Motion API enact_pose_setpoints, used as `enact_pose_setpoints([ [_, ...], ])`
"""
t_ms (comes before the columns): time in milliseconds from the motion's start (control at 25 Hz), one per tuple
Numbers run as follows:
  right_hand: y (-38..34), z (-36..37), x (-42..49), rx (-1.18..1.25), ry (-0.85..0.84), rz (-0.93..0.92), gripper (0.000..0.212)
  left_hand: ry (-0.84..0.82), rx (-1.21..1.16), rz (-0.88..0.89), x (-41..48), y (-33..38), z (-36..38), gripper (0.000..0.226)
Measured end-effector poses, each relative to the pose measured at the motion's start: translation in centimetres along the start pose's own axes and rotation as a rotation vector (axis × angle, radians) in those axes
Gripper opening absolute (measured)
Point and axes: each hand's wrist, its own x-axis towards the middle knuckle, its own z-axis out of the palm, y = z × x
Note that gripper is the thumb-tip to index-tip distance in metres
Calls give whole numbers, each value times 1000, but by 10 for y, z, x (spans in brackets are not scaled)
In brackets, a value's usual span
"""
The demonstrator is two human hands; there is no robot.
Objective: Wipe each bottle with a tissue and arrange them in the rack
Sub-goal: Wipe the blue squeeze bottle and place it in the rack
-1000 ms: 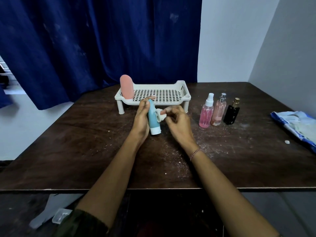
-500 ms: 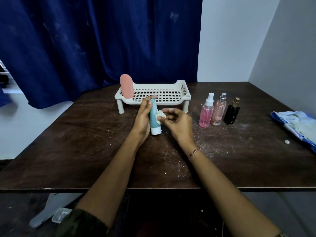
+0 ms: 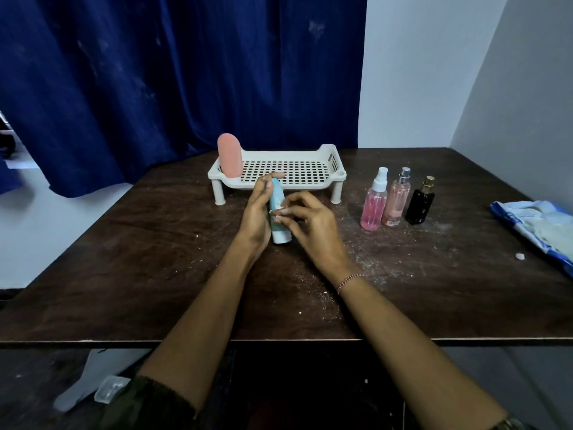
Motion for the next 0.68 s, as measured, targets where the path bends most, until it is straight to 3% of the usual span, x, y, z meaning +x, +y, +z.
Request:
enact_pose_setpoints([
  [80, 2, -1, 1, -28, 36, -19, 13, -15, -5, 5, 0, 0, 0, 21],
  [240, 3, -3, 5, 89, 201, 170, 14, -75, -40, 9, 1, 0, 0, 22],
  [480, -7, -5, -1, 43, 79, -22, 16, -61, -28, -14, -2, 3, 1, 22],
  [680, 1, -5, 4, 69, 155, 30, 18, -107, -27, -4, -5, 4, 3, 26],
])
